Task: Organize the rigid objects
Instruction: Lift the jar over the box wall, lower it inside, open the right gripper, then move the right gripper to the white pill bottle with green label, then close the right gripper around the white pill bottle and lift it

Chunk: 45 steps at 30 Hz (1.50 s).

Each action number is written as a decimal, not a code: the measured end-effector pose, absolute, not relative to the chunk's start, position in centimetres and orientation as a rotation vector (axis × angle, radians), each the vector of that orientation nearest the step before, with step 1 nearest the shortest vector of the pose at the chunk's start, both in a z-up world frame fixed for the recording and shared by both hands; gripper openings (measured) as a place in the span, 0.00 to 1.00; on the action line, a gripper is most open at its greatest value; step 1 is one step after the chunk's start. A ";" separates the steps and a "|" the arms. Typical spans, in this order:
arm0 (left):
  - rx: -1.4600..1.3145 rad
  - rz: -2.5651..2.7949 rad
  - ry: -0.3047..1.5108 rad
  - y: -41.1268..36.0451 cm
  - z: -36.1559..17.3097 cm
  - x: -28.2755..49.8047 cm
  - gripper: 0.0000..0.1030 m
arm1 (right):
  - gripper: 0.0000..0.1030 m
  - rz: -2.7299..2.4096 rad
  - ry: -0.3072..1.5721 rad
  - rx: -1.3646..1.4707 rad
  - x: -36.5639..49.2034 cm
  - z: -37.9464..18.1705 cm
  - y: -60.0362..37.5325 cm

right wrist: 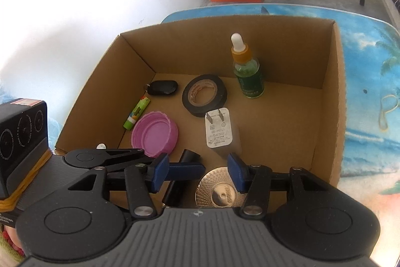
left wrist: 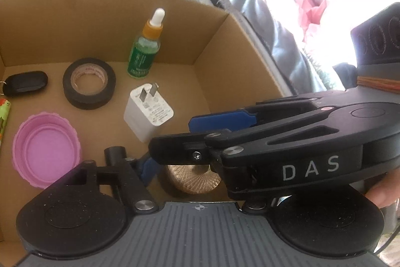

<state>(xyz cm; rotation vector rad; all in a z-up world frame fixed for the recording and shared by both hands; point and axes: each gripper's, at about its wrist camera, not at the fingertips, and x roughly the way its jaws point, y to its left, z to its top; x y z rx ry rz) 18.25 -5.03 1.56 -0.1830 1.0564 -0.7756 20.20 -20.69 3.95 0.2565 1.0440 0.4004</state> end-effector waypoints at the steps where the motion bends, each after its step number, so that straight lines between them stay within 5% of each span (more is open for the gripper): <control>1: -0.185 -0.782 1.035 -4.8 1.9 18.0 0.75 | 0.57 0.398 1.030 0.254 20.1 4.1 -20.7; 8: -0.120 -0.750 0.779 -3.4 5.4 13.6 0.93 | 0.58 0.411 0.848 0.314 16.8 8.0 -22.2; 14: -0.063 -0.726 0.547 -1.1 7.9 6.9 0.99 | 0.63 0.468 0.659 0.390 10.9 11.9 -23.5; 24: -0.016 -0.507 0.354 6.0 6.7 -0.3 1.00 | 0.75 0.555 0.605 0.520 5.0 9.5 -19.0; 31: -0.050 -0.380 0.433 9.1 3.9 1.9 0.99 | 0.75 0.580 0.691 0.558 7.1 6.1 -13.3; 38: -0.019 -0.361 0.512 9.0 1.6 4.9 0.89 | 0.68 0.550 0.730 0.412 9.4 5.1 -8.0; 45: 0.005 -0.350 0.510 9.3 0.8 6.1 0.62 | 0.55 0.550 0.783 0.406 10.7 3.2 -6.2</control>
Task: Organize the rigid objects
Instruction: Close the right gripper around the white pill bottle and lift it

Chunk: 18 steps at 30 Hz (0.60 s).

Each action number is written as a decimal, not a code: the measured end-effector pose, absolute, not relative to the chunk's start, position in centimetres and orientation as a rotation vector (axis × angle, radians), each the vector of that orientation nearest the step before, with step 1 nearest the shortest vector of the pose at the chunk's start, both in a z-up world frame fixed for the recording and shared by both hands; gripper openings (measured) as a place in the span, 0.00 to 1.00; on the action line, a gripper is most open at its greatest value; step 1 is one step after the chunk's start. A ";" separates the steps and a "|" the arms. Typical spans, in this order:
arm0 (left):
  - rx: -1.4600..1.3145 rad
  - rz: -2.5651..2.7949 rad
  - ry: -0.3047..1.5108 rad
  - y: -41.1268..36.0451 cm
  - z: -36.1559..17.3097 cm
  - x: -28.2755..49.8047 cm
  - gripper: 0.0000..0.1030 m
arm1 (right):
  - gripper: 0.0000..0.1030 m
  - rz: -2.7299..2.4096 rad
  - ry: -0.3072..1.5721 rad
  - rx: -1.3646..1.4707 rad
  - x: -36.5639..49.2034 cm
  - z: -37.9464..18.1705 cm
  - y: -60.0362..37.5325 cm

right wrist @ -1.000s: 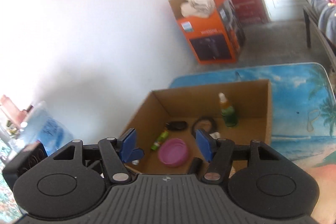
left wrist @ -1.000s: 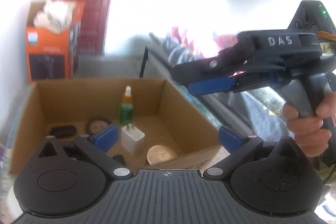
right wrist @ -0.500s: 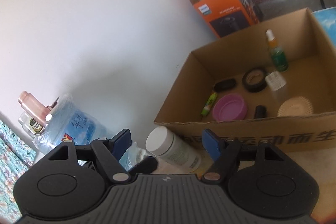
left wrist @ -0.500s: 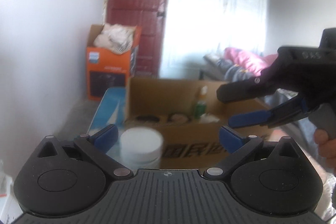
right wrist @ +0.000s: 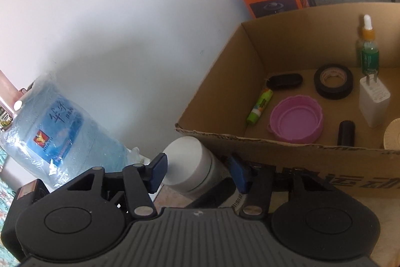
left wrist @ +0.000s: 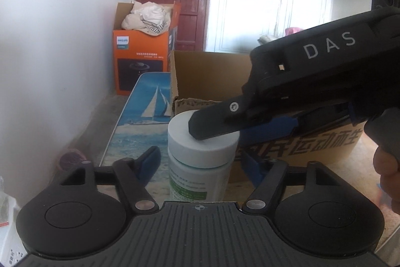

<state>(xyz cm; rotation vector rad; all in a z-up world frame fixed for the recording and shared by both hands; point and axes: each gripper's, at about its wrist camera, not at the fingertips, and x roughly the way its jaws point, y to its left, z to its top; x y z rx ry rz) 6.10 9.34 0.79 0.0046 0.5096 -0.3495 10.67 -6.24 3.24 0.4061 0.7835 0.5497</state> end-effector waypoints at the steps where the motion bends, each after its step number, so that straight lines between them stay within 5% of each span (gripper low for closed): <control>1: 0.007 -0.348 0.513 9.4 0.6 6.0 0.60 | 0.55 0.556 0.784 0.414 10.8 3.2 -6.2; 3: 0.002 -0.348 0.513 9.4 0.4 6.0 0.54 | 0.51 0.563 0.783 0.423 10.9 3.2 -6.1; 18: 0.050 -0.316 0.475 9.7 2.3 2.9 0.52 | 0.46 0.638 0.737 0.437 8.6 4.8 -5.7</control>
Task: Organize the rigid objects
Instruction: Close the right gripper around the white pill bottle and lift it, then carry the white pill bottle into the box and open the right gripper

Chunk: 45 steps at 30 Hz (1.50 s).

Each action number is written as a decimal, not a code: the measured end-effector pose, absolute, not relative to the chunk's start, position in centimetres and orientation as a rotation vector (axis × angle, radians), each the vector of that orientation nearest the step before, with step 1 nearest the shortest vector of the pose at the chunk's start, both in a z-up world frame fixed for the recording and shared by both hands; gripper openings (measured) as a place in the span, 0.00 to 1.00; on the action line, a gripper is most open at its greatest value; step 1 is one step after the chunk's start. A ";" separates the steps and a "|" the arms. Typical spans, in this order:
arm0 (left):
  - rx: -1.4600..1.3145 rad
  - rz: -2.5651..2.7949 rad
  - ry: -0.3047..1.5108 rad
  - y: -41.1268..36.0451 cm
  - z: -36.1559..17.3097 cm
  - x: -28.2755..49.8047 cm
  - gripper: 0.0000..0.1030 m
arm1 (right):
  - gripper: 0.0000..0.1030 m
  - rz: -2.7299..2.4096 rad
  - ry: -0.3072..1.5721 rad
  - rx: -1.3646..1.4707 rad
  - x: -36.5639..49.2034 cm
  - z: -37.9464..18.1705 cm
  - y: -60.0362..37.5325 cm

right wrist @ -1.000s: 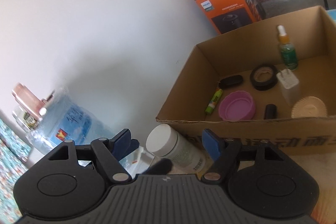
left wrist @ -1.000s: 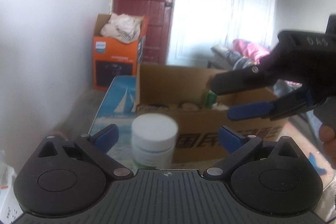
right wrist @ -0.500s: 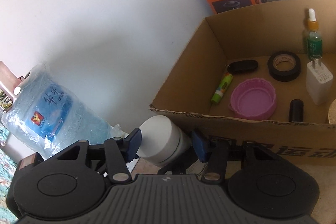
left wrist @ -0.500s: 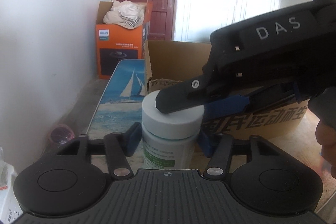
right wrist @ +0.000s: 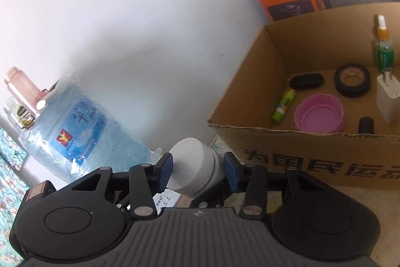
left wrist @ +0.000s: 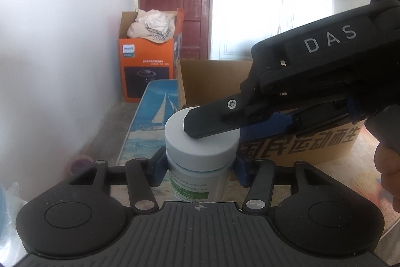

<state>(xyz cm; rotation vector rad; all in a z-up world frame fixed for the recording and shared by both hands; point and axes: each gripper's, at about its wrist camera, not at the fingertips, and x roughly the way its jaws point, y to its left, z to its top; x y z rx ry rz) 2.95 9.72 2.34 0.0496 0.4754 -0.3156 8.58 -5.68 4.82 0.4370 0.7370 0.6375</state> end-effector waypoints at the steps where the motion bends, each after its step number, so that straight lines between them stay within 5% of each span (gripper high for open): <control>1: 0.057 -0.311 0.470 9.7 2.8 3.0 0.52 | 0.47 0.648 0.727 0.439 8.2 5.1 -5.7; 12: 0.197 -0.311 0.304 8.2 9.9 0.6 0.52 | 0.47 0.736 0.544 0.427 5.5 12.0 -7.1; 25: 0.151 -0.576 0.268 -2.1 16.3 8.2 0.52 | 0.47 0.530 0.439 0.385 8.5 19.5 -17.4; 45: 0.141 -0.669 0.665 -11.7 6.4 17.4 0.52 | 0.47 0.380 0.688 0.577 18.3 7.0 -30.0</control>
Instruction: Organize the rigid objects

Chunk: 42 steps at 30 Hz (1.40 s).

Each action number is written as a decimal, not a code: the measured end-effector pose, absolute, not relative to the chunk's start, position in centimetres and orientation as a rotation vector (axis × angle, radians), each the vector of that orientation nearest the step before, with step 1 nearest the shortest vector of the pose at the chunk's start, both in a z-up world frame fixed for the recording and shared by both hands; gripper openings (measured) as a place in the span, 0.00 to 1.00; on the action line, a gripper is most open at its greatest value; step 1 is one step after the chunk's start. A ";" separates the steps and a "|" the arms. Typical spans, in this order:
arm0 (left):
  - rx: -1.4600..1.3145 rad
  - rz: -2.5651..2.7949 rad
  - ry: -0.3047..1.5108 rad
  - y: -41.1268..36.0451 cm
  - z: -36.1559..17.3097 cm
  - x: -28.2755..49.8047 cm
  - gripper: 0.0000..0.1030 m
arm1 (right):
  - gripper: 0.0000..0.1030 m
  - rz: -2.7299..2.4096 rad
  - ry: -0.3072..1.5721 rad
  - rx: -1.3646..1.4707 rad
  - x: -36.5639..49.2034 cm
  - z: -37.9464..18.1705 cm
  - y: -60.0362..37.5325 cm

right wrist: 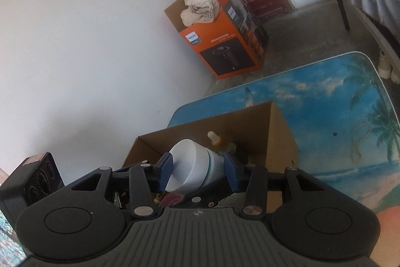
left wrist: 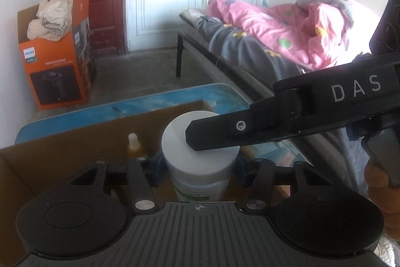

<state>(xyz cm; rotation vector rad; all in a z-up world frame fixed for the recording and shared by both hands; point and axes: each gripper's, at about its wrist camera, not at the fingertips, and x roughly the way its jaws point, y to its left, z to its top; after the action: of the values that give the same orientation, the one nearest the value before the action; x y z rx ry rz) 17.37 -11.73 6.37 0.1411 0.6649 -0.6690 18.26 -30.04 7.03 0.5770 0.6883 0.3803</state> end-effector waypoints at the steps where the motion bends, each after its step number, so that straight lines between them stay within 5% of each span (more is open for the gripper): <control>1: 0.142 -0.666 0.683 -11.8 6.1 17.7 0.52 | 0.47 0.380 0.700 0.575 18.6 6.5 -30.0; 29: 0.241 -0.701 0.755 -13.6 6.1 18.2 0.56 | 0.50 0.373 0.719 0.516 18.7 6.5 -29.9; 36: 0.195 -0.733 0.669 -11.8 8.0 15.7 0.78 | 0.52 0.352 0.672 0.504 16.1 8.9 -30.9; 42: 0.108 -0.717 0.576 -8.3 9.6 12.6 0.99 | 0.69 0.338 0.615 0.501 12.3 10.6 -30.7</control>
<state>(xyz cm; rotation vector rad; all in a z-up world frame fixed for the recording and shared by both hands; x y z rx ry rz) 12.62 -8.29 9.56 0.1084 0.5757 -0.7166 12.35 -30.67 10.58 0.5012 0.6146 0.3379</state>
